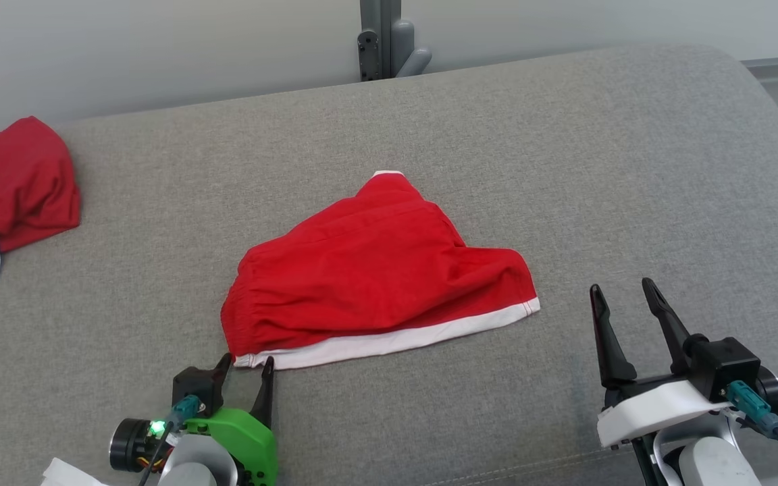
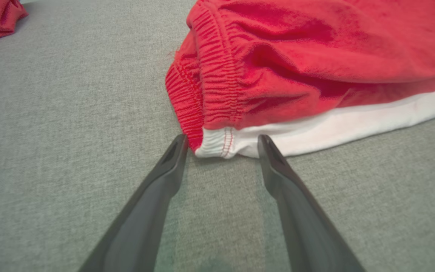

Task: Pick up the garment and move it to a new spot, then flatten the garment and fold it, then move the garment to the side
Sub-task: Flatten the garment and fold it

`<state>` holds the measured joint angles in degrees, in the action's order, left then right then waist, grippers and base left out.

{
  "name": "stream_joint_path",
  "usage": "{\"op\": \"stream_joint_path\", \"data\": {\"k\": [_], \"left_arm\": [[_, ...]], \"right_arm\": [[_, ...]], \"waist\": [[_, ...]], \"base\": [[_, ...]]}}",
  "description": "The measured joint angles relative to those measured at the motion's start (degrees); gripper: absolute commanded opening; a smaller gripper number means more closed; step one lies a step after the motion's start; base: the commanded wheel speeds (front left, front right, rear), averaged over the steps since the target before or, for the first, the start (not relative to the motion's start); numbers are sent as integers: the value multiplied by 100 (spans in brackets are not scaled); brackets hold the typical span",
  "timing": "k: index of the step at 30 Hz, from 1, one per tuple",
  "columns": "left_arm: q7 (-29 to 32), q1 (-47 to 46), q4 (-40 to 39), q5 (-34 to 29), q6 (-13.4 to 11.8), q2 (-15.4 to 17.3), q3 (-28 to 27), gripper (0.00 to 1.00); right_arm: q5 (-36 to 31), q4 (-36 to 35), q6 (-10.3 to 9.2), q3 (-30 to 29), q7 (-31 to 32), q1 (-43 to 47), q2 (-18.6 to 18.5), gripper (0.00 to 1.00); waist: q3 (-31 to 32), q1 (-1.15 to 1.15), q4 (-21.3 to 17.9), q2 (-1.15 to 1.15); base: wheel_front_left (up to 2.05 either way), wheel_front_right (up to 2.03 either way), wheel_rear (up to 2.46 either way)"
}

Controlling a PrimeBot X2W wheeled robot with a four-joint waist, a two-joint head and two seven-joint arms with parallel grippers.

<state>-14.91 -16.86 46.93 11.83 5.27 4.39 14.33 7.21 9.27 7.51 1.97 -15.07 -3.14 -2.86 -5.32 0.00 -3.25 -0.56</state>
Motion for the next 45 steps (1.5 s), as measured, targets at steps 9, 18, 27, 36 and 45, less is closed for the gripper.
{"op": "stream_joint_path", "data": {"k": [9, 18, 27, 36, 45], "left_arm": [[-5, -49, -74, 2, 80, -31, 54, 2], [-5, -55, -253, 3, 112, -40, 8, 0], [-5, -107, -361, -45, 124, -40, -24, 0], [-5, -119, -375, -64, 129, -46, -75, 0], [-5, -116, -371, -76, 130, -47, -180, 0]], "right_arm": [[-44, 214, 0, -63, -1, -84, -1, 100], [-366, 1858, 0, 513, -1, -845, -243, 100], [-235, 2958, 0, 1326, 0, -1556, -487, 100], [-5, 3316, 0, 1804, -1, -1778, -528, 60], [288, 3528, 0, 2001, -15, -1790, -499, 42]], "waist": [[-105, 0, -8, 0], [-245, 0, 112, 0], [-382, 0, 303, 0], [-413, 0, 403, 0], [-421, 0, 369, 0]], "base": [[0, 0, 0], [0, 0, 0], [0, 0, 0], [0, 0, 0], [0, 0, 0]]}}
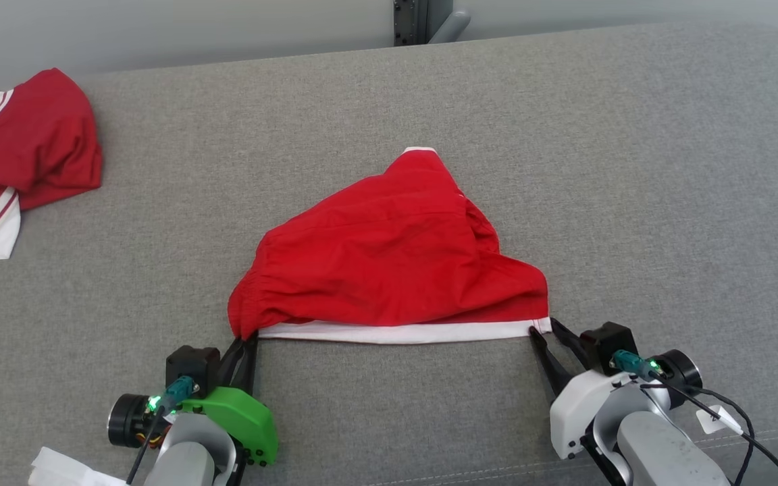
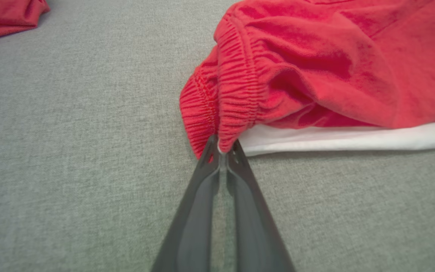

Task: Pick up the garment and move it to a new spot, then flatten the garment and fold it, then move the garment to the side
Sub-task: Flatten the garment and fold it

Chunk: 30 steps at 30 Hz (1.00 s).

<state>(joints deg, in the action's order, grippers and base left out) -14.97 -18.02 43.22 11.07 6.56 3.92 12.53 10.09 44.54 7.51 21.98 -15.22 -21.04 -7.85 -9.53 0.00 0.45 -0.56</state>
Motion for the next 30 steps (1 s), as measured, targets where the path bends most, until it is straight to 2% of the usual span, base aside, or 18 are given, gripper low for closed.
{"op": "stream_joint_path", "data": {"k": [7, 9, 10, 11, 12, 16, 19, 25, 30], "left_arm": [[-1, -17, 27, -3, 5, -2, -42, 0], [0, -29, 29, -4, 7, -2, -52, 0], [-1, -40, 27, -8, 7, -2, -54, 0], [-1, -58, 27, -10, 8, -2, -57, 0], [0, -70, 29, -10, 10, -3, -62, 0], [0, -75, 0, -11, 23, -4, -76, 0], [0, -74, -145, -11, 25, -7, -97, 0], [0, -54, -730, 77, 49, -24, -200, 0], [-1, 22, -1517, 93, 57, 9, -209, 0]], "right_arm": [[213, 318, 0, 215, -9, -177, 29, 47], [258, 405, 0, 292, -15, -254, 29, 39], [281, 443, 0, 321, -22, -302, 26, 29], [304, 478, 0, 343, -26, -344, 29, 11], [326, 513, 0, 360, -26, -376, 34, 0], [399, 438, 1, 347, -13, -403, 45, 0], [449, 85, 3, 202, 1, -378, 23, 0], [654, -1215, 3, -263, 1, -106, -3, 0], [700, -2418, 2, -680, 2, 174, -76, 0]], "waist": [[-8, 0, 0, 0], [-30, 0, 3, 0], [-47, 0, 5, 0], [-60, 0, 8, 0], [-60, 0, 11, 0], [-40, 0, 5, 0], [-13, 0, 1, 0], [81, 0, -24, 0], [196, 0, -54, 0]], "base": [[0, 0, 0], [0, 0, 0], [0, 0, 0], [0, 0, 0], [0, 0, 0], [0, 0, 0], [0, 0, 0], [0, 0, 0], [0, 0, 0]]}}
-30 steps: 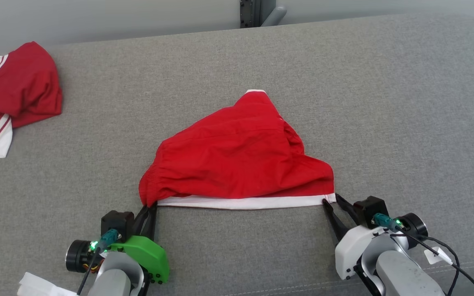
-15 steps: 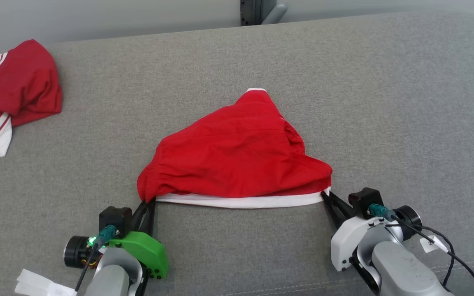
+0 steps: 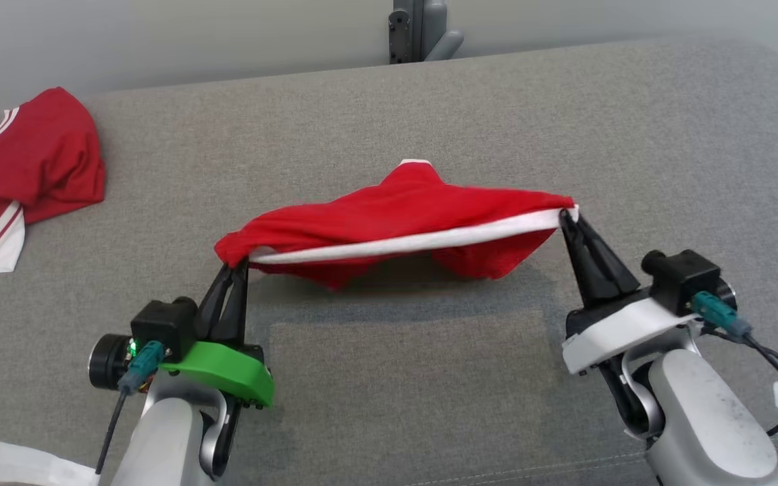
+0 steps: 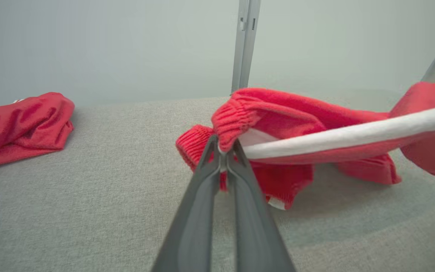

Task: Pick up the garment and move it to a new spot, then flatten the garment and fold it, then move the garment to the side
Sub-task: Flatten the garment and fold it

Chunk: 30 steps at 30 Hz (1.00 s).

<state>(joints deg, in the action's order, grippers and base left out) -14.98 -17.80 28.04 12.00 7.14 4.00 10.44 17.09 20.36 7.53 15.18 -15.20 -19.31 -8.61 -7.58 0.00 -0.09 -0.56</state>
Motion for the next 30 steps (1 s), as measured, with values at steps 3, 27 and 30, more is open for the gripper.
{"op": "stream_joint_path", "data": {"k": [3, 27, 30], "left_arm": [[1, 111, -590, 203, 15, 4, -55, 0], [2601, -784, -4464, 2075, 15, 764, 151, 0], [2886, -1514, -3745, 2061, 15, 958, 162, 0]], "right_arm": [[40, -746, 0, -247, -1, 160, 8, 0], [223, -3819, -1, -960, 178, 294, -291, 0], [406, -3215, 0, -558, 318, -524, -447, 0]], "waist": [[84, 0, -17, 0], [561, 0, -101, 0], [302, 0, -137, 0]], "base": [[0, 0, 0], [0, 0, 0], [0, 0, 0]]}}
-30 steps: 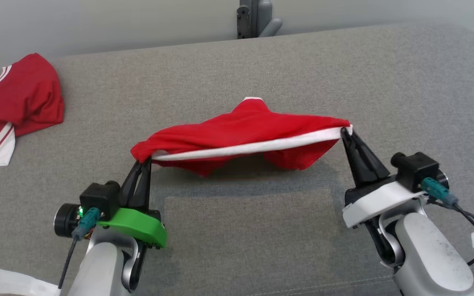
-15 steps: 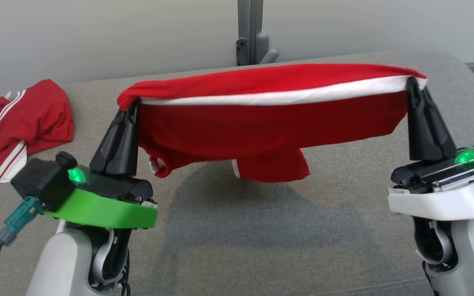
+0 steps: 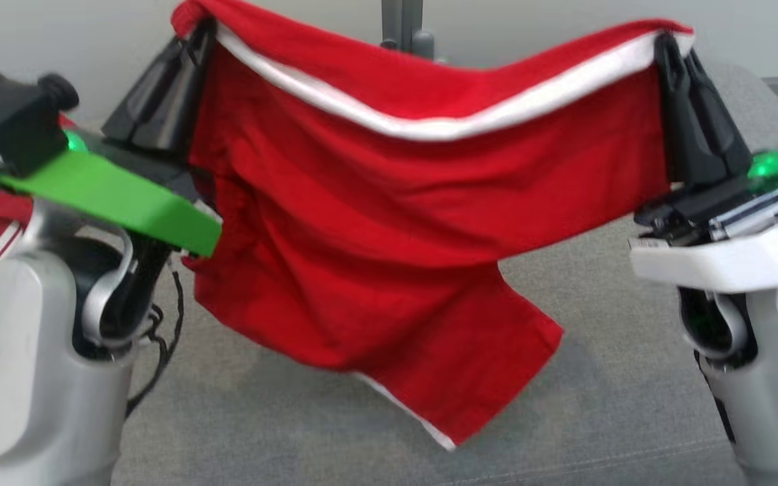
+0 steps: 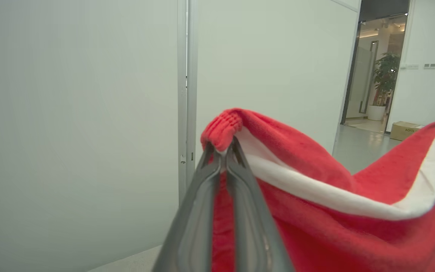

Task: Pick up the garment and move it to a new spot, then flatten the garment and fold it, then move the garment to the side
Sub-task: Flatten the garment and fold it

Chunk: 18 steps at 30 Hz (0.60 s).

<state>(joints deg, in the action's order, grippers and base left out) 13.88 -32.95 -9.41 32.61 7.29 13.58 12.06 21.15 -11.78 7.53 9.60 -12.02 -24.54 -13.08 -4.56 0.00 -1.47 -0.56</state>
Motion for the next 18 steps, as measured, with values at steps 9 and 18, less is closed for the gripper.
{"op": "stream_joint_path", "data": {"k": [9, 18], "left_arm": [[-36, -2753, 2002, -490, 2, 391, 105, 0], [-748, -4361, 3494, -1009, 3, 734, 475, 0]], "right_arm": [[-104, 2038, -1, 357, -192, -3276, 54, 0], [-366, 2749, -2, 410, -303, -4478, 739, 0]], "waist": [[-893, 0, -195, 0], [-1791, 1, -494, 0]], "base": [[0, 0, 0], [0, 0, 0]]}}
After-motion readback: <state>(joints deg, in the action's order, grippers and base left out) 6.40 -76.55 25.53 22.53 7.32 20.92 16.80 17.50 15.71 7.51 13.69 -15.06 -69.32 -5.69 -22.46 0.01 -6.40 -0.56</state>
